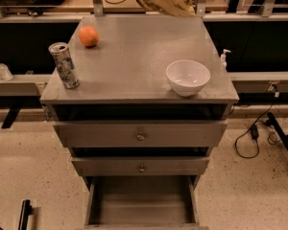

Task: Place brown chip bag into bottom drawer

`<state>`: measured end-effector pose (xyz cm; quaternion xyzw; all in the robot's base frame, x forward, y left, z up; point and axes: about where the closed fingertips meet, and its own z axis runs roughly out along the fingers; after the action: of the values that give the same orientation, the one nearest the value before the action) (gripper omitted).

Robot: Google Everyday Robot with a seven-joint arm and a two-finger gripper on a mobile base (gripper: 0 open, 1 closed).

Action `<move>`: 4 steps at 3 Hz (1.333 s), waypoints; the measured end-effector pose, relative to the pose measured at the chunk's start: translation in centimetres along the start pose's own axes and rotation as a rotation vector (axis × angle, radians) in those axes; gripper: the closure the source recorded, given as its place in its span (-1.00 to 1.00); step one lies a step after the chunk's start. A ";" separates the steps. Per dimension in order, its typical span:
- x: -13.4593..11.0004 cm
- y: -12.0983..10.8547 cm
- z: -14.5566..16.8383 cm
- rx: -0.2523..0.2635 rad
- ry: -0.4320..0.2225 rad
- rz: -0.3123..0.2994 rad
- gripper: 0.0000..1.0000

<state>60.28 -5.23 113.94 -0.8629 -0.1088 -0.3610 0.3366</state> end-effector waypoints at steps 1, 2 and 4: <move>-4.0 -2.4 -1.6 -0.027 0.008 -0.175 1.00; -7.0 -0.1 -1.5 -0.075 -0.032 -0.238 1.00; -8.6 -1.2 0.7 -0.028 -0.087 -0.334 1.00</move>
Offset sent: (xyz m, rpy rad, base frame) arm -0.0434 0.0101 -0.0046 -0.0943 -0.1047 0.0612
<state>53.99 -3.42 108.15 -0.8522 -0.2603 -0.3756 0.2550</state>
